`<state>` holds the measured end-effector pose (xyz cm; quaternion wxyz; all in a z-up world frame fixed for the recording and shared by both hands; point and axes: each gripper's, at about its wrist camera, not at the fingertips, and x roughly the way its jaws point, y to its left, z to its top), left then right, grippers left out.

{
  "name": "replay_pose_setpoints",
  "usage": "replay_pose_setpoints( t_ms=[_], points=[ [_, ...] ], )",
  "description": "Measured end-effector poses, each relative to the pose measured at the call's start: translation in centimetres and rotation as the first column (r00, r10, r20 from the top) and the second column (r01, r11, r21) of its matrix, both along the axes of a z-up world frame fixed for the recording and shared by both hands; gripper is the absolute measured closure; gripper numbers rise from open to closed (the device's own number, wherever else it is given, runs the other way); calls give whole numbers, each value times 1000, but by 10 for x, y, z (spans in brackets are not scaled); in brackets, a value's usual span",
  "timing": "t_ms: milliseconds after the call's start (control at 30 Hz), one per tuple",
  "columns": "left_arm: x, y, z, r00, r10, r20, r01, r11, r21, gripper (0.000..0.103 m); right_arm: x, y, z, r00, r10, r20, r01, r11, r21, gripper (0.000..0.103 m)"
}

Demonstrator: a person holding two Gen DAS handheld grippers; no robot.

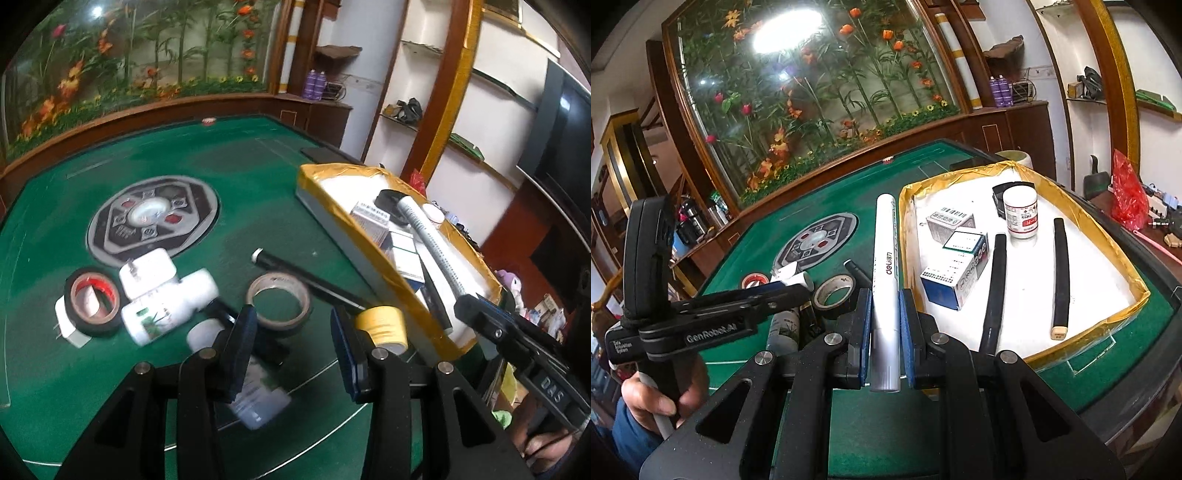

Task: Organize rigid objects
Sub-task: 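Grasp the white tube with the right tool while the left grasps the green-labelled white bottle, then carry the tube and bottle onto the white board and open both tools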

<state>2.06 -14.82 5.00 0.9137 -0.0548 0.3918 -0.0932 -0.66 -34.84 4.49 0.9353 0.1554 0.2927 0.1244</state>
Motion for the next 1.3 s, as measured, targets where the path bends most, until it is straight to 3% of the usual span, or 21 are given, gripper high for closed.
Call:
replay_pose_setpoints(
  t_ms=[67,133,200,233,300,367,467,533,667,933,1033,1300],
  points=[
    [-2,1,-2,1000,7,-30,-6,1000,26,59,2,-1,-2,1000,6,-7,-6,1000,12,89],
    [-7,6,-5,998,20,-57,-18,1000,24,44,3,0,-1,1000,14,-6,-14,1000,17,89],
    [-9,14,-11,995,57,-84,-56,998,11,36,1,0,-1,1000,21,2,-21,1000,13,89],
    [-10,19,-16,988,107,-110,-107,994,3,36,1,-1,-1,1000,21,7,-21,1000,12,89],
    [-9,20,-22,984,123,-129,-125,992,-9,36,2,-1,-1,1000,24,6,-24,1000,15,89],
    [-4,13,-28,983,128,-133,-124,992,40,36,2,-2,-2,1000,24,6,-25,1000,19,89],
    [8,10,-39,979,146,-142,-137,988,72,41,2,-2,-3,1000,30,4,-30,999,20,89],
    [14,14,-42,975,162,-150,-154,986,64,57,0,-4,-3,1000,27,7,-27,999,21,89],
    [9,22,-41,976,157,-152,-155,988,27,67,-2,-10,-2,1000,13,15,-13,1000,24,89],
    [0,-5,-4,996,67,-61,-68,997,-25,67,-3,-32,1,998,-48,28,47,998,38,89],
    [15,-28,7,998,-18,-68,11,995,-103,67,-3,-45,4,996,-89,29,88,995,35,89],
    [47,-110,12,984,-173,-47,167,981,-103,67,5,-81,0,974,-225,-12,225,974,18,89]
  ],
)
